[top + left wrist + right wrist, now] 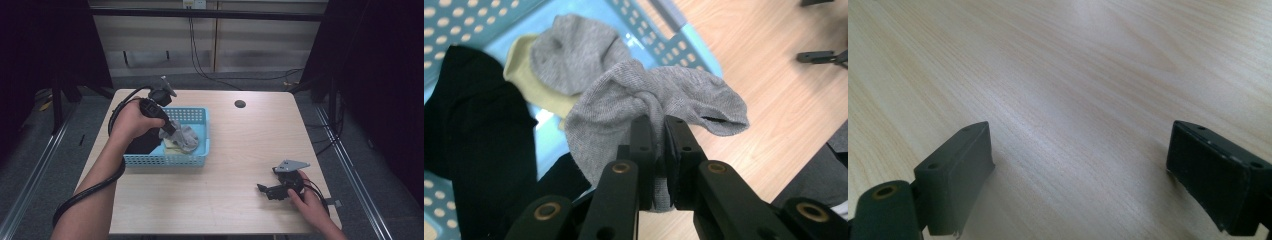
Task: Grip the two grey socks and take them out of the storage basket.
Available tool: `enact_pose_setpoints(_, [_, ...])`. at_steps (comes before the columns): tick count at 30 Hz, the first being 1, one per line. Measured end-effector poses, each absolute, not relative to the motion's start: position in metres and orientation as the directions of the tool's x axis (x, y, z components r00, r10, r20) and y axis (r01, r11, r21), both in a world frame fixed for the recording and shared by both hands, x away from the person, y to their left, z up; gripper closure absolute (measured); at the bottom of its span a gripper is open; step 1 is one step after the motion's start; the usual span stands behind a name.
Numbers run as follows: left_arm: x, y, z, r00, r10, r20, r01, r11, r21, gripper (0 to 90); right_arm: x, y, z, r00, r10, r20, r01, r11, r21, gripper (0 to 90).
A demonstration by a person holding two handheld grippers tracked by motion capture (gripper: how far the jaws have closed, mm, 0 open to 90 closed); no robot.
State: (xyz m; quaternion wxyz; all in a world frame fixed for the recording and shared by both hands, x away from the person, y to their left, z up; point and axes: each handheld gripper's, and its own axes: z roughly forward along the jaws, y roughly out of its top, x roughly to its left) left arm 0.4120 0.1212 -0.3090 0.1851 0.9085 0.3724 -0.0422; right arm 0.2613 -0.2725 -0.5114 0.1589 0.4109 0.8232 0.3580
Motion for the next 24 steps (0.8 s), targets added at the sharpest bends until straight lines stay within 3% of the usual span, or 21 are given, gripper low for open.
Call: enact_pose_setpoints(24, [0.384, 0.057, -0.302, 0.835, 0.514, -0.197, 0.550, -0.772, 0.319, 83.7, 0.261, -0.273, -0.511, -0.613, 0.789, 0.030, 0.560, 0.408, 0.721, 10.7])
